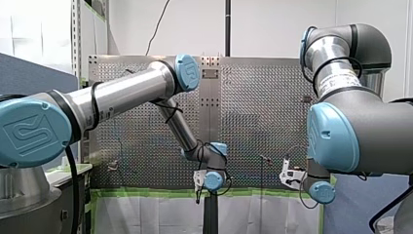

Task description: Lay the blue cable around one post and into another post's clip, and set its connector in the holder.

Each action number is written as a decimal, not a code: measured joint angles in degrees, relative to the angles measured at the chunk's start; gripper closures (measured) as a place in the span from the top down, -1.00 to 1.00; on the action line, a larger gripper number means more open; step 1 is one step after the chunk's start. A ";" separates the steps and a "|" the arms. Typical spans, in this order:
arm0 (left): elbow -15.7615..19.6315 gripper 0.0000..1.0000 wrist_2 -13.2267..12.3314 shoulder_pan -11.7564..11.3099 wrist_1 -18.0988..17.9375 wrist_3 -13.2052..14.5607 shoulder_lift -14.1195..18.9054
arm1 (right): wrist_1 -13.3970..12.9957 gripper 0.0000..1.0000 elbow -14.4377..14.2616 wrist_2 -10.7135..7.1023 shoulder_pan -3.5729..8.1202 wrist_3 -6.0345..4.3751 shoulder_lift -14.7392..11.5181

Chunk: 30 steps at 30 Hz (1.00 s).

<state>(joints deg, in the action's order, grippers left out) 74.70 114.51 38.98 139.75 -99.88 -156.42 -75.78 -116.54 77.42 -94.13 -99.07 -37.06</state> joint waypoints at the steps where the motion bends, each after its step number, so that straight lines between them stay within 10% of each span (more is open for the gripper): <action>1: 0.00 1.00 0.02 -0.08 0.02 -0.01 0.01 | 0.00 -1.00 -0.01 0.00 0.00 0.00 0.00; 25: -0.38 1.00 0.37 -2.53 0.04 0.22 -1.16 | 0.47 -1.00 0.30 0.02 -0.12 0.17 -0.01; 30: -0.60 0.73 0.34 -3.14 -0.10 0.14 -1.18 | 0.66 -1.00 0.34 0.02 -0.14 0.24 -0.01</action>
<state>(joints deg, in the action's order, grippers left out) 74.10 114.85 35.84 139.65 -99.74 -157.60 -75.12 -116.20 77.44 -94.27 -98.83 -37.06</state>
